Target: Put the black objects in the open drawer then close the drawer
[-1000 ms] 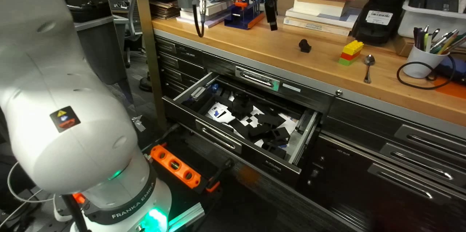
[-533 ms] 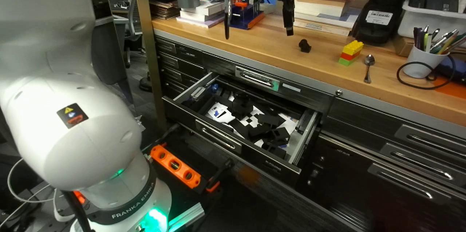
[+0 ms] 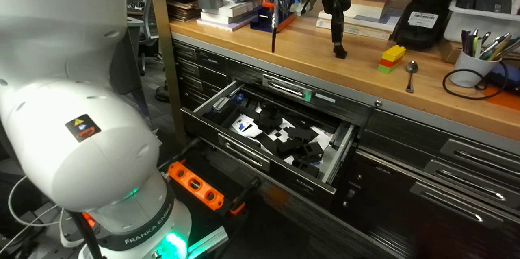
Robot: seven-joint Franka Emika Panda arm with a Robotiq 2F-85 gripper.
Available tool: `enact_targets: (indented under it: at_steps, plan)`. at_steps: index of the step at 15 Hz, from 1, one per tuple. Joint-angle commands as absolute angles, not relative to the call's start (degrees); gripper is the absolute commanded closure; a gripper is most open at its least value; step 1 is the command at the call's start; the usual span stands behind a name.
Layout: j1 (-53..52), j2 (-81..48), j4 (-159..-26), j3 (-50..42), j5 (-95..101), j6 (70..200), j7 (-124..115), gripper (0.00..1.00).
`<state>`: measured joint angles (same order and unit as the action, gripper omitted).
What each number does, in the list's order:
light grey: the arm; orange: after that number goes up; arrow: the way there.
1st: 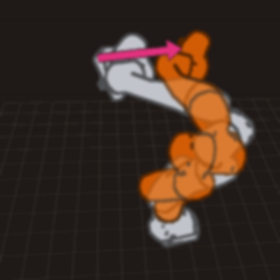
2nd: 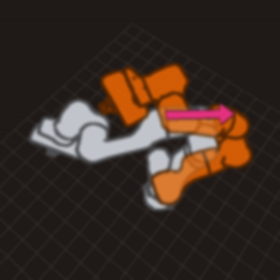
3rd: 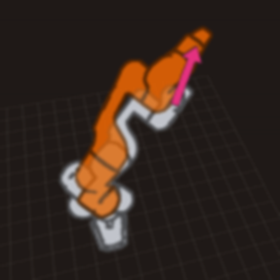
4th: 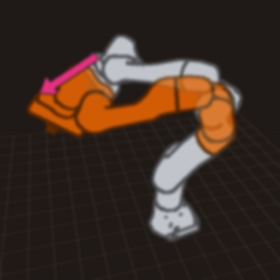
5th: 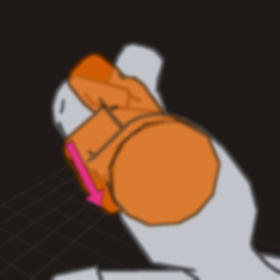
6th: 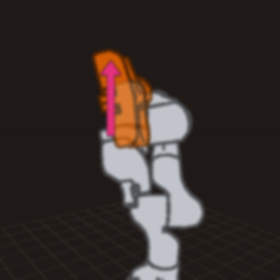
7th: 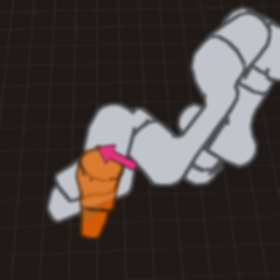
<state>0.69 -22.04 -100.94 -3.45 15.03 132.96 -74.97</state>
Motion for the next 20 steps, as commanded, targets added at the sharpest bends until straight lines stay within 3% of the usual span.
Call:
enact_targets:
  at_steps: [1,14,16,20]
  plan:
    - [-0.3,-24.9,-96.2,-5.2,12.6,130.4,-72.2,0.0]
    - [-0.3,-25.0,-95.6,-5.5,8.4,129.2,-66.8,0.0]
    - [-0.5,-25.0,-95.6,-5.6,8.2,128.5,-66.2,0.26]
    - [-0.7,-24.9,-95.4,-5.6,8.3,127.6,-65.8,0.54]
